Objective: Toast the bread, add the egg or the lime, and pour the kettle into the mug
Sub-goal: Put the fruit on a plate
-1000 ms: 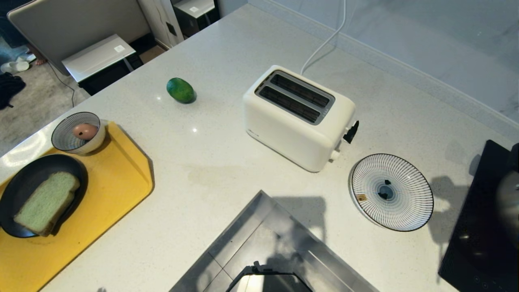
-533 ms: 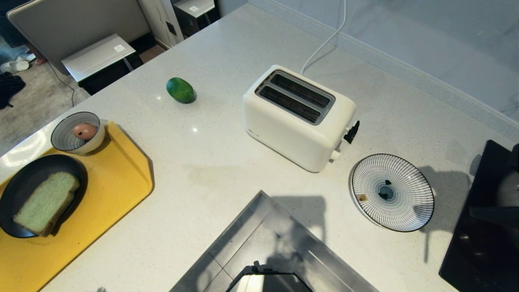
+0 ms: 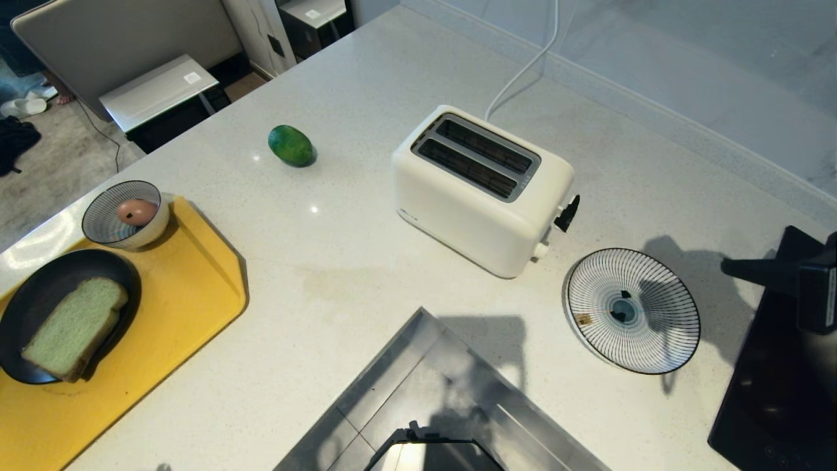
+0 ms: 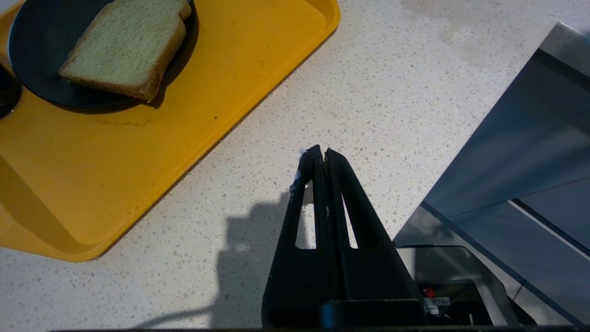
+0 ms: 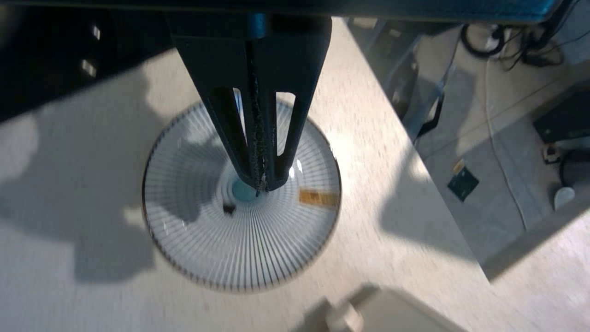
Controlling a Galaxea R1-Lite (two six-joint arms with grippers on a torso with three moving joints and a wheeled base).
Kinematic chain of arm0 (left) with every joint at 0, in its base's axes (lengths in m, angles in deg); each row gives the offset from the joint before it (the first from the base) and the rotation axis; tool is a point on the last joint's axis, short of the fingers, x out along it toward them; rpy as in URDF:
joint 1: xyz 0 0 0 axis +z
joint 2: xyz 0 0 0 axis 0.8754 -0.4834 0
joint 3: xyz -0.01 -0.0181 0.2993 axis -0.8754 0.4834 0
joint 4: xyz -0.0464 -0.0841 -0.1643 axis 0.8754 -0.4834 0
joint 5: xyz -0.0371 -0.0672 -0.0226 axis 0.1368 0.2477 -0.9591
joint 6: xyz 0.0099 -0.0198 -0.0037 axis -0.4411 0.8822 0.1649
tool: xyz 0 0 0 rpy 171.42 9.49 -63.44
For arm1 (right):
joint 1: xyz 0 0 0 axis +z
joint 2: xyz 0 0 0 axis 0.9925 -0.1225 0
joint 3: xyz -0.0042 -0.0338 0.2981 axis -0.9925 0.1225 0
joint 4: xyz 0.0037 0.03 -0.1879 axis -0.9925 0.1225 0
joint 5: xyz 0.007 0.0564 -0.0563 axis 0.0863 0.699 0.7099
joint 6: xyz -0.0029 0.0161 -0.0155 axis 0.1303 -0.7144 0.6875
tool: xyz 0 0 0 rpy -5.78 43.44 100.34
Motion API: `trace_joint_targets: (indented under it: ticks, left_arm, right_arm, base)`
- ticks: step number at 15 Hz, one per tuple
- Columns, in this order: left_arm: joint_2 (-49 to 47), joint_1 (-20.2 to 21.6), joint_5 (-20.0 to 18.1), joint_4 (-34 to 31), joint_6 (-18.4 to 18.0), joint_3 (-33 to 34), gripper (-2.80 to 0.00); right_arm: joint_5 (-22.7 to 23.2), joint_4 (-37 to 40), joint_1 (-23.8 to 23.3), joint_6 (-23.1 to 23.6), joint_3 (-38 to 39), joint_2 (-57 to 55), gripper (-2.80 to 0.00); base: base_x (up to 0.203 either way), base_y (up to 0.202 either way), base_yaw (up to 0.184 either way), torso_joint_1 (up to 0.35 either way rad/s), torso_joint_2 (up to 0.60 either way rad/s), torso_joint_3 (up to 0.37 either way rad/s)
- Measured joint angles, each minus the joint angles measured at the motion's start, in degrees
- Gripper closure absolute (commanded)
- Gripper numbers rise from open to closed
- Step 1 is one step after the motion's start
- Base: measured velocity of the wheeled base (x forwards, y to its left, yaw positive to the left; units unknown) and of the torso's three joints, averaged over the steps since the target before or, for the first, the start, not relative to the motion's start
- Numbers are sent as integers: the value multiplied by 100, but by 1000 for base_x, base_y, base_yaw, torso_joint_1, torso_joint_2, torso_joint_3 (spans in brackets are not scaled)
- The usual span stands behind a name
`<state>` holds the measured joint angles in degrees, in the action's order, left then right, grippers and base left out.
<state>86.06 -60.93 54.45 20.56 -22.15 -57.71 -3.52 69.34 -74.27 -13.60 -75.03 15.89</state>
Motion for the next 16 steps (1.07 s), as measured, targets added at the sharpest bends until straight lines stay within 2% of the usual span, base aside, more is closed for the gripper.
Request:
trace_joint_targets:
  ticks: [2, 4, 5, 10, 16]
  left_arm:
    - [0, 0, -2, -1, 0, 0, 0]
    - [0, 0, 1, 0, 0, 0, 0]
    - [0, 0, 0, 0, 0, 0, 0]
    - [0, -4, -1, 0, 2, 0, 0]
    - [0, 2, 0, 2, 1, 0, 0]
  right_arm:
    - [-579, -748, 454, 101, 105, -108, 0]
    - [-1340, -1097, 619, 508, 346, -185, 0]
    - [-1556, -1211, 651, 631, 425, -216, 0]
    - [-1608, -1463, 885, 739, 443, -281, 0]
    - [-1583, -1488, 1111, 739, 395, -290, 0]
  base:
    - [0, 0, 0, 0, 0, 0]
    - [0, 0, 0, 0, 0, 0]
    - [0, 0, 0, 0, 0, 0]
    - [1, -1, 15, 0, 0, 0]
    - [1, -7, 172, 3, 2, 3]
